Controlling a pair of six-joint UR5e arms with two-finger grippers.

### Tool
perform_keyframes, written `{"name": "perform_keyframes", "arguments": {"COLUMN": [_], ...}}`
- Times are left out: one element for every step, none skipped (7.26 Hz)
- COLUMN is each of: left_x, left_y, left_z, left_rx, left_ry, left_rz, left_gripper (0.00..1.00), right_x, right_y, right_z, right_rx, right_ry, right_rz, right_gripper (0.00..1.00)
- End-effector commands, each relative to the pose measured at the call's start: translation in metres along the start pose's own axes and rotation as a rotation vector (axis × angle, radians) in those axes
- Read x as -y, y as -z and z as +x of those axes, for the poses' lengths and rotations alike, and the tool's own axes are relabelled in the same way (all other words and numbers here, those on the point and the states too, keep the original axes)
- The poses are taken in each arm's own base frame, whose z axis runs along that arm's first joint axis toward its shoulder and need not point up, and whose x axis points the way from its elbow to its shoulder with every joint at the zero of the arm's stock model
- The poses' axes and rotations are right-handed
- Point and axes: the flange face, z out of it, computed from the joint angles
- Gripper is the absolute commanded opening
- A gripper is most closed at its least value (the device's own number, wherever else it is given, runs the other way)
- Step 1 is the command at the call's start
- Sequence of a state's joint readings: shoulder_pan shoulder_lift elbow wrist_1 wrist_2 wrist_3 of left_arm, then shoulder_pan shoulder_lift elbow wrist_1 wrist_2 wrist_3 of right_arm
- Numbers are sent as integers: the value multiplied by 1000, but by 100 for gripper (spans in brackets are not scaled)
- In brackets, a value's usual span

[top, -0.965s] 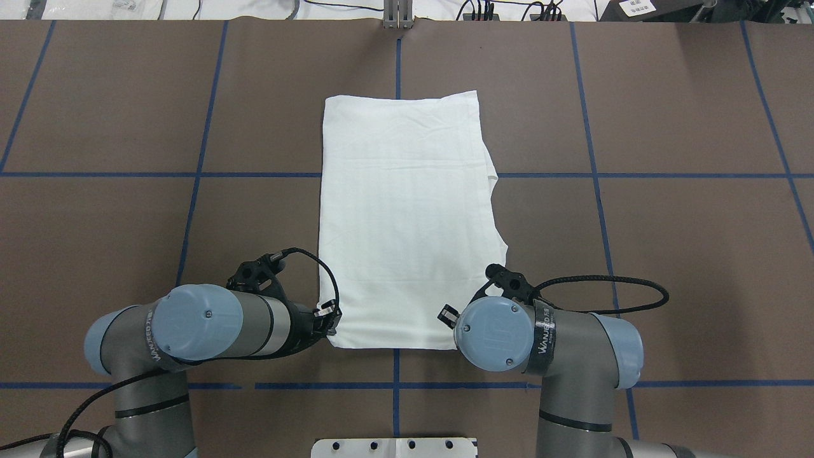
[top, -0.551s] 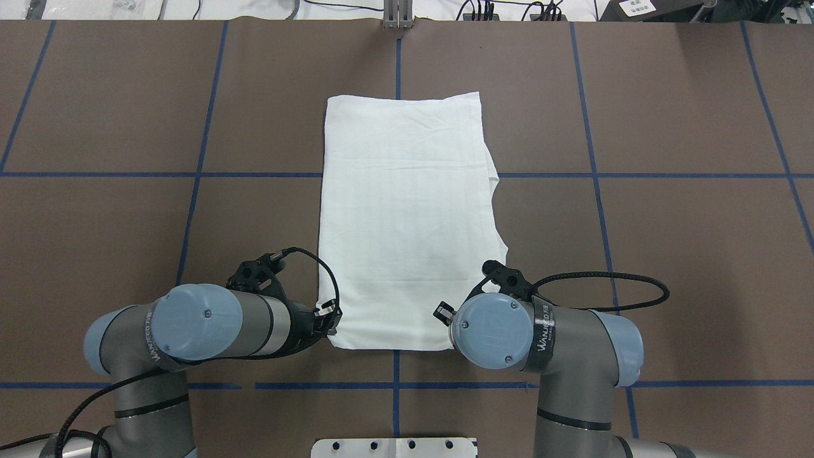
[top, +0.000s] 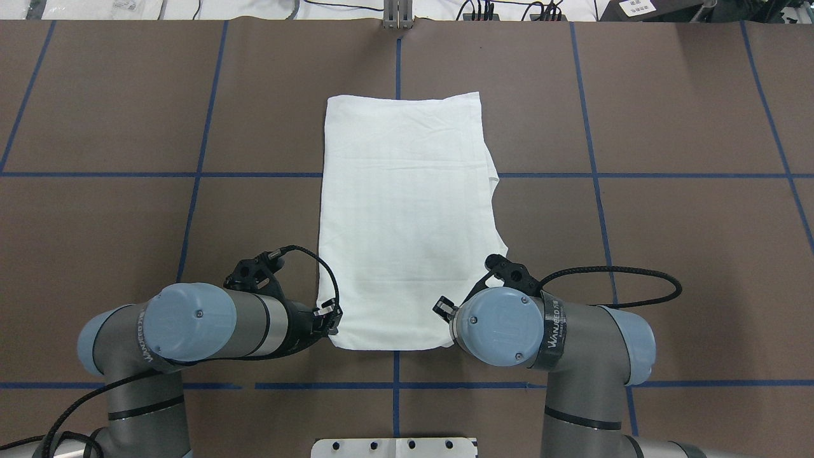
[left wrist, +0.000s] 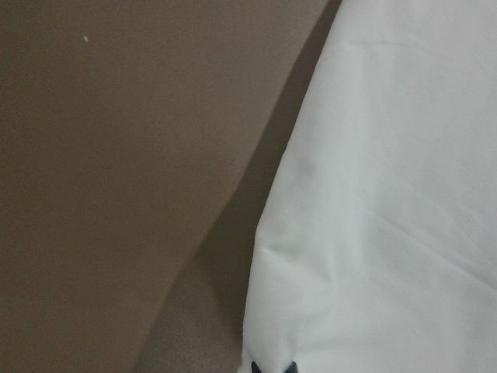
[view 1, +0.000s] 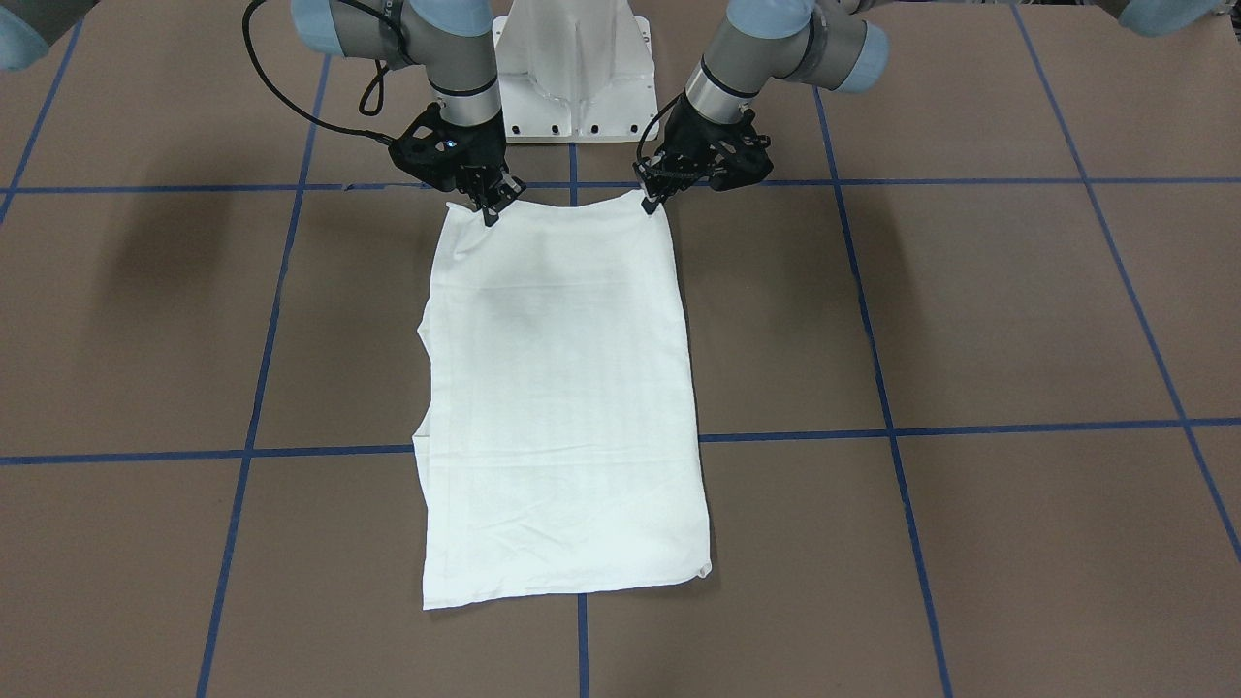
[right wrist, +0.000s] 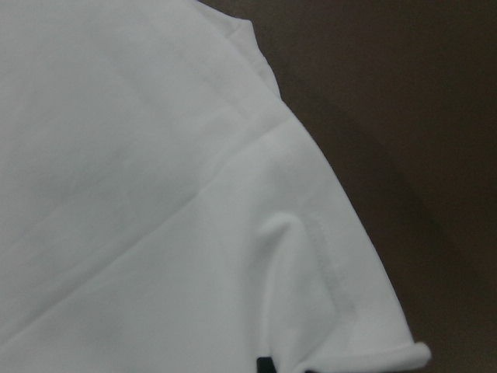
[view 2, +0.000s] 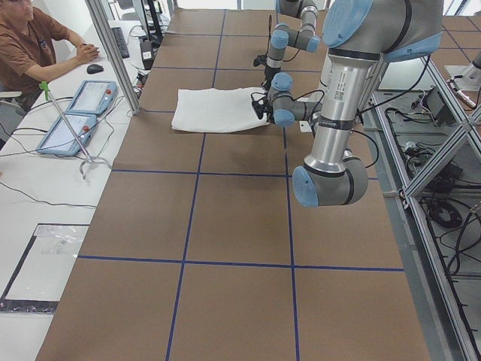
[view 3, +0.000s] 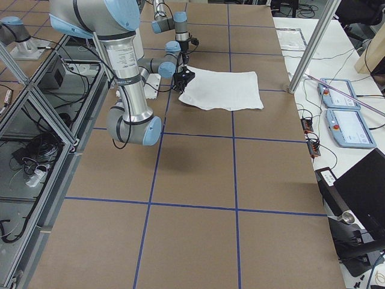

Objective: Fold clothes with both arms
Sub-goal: 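Lift the near end with both grippers and carry it away from the robot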

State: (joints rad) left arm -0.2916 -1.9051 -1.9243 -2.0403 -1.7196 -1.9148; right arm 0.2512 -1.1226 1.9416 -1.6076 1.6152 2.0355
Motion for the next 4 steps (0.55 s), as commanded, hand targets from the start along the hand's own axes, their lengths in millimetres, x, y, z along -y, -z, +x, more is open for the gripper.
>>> {"name": "perform_keyframes", "arguments": {"left_x": [-36,-62,-84,-93], "left_y": [33,52,70,84], "left_z": [1,2,2,3], "left_rx": [10,24,36,39], "left_ry": [-21,-35,-47,-16], "left_rz": [-47,-82,-115,-133], "left_gripper": [0,0,0,0], "right_x": [-19,-43,-64,-73], "right_y": [34,54,75,97], "right_z": [20,30,41,51], "right_rx": [30,34,28,-9], "right_ry": [33,66,95,108], "right_rz": [-56,-112,-167,-219], "right_gripper": [0,0,0,0]}}
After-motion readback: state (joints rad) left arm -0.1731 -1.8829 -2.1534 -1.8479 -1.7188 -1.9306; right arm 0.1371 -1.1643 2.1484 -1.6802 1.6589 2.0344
